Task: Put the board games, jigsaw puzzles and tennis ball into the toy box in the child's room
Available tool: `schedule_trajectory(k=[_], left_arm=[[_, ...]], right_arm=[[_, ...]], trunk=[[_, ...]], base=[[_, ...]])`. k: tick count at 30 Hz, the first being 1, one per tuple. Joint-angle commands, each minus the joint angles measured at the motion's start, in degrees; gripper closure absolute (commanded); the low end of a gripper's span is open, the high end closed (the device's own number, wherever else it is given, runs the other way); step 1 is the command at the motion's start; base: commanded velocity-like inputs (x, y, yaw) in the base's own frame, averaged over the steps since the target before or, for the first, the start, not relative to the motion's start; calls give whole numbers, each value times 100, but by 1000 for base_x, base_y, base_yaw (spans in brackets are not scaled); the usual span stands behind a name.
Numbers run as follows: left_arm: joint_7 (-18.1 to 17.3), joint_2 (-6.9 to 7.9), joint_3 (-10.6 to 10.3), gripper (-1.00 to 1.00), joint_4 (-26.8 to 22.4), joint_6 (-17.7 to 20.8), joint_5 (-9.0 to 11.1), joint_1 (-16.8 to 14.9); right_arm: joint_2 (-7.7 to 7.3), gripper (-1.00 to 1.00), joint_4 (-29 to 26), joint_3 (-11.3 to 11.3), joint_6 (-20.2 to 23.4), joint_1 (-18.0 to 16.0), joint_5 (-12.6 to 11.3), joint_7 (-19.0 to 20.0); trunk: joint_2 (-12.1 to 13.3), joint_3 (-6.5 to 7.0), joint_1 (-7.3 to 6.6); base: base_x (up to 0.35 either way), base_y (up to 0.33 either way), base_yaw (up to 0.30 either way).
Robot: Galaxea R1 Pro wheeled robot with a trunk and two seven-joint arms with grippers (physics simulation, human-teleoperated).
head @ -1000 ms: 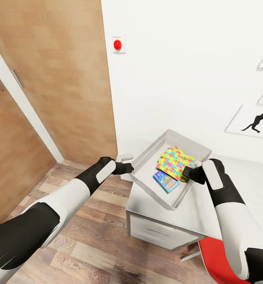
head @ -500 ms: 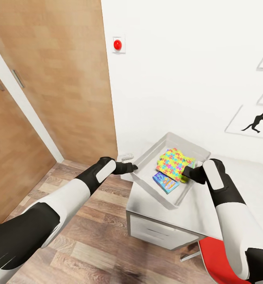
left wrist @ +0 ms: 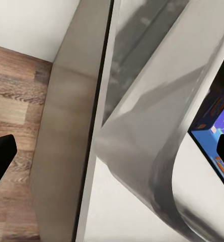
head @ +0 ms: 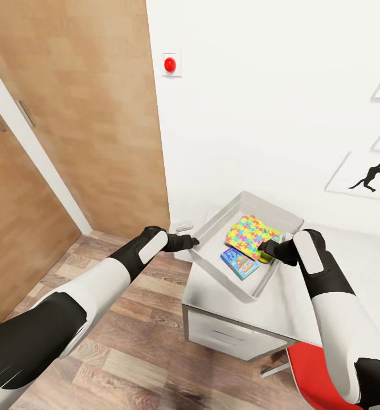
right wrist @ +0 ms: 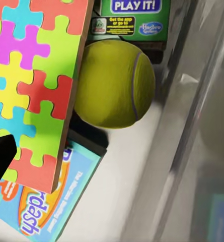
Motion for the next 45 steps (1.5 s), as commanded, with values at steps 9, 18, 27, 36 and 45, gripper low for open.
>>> schedule_trajectory(k=[9,18,27,36,45], left_arm=[[46,5,-30,-100,-8,6,61,-15],[23,69,-3,-100,-152,14,64,-52],[82,651,447,-100,-1911,237,121,170],[261,1071,2049,-100,-4835,1177,132,1092],[284,1029,2396,-100,-5840,1353,233,1584]], right_arm=[[-15,-100,-25,-1,14,-5,-57,-54],[-38,-100,-551,-9,17,53,-57,-31],[-251,-100,-2674,-25,18,731,-54,3],[-558,-100,-3449,-336,-4,1039,-51,139],[-1065,-100,-3510,-944,26,1109,-54,793]], trunk=[[-11,-10,3],[-11,-10,3],[-11,-10,3],[-11,-10,3],[-11,-10,3]], base=[[0,0,0],[0,0,0],[0,0,0],[0,0,0],[0,0,0]])
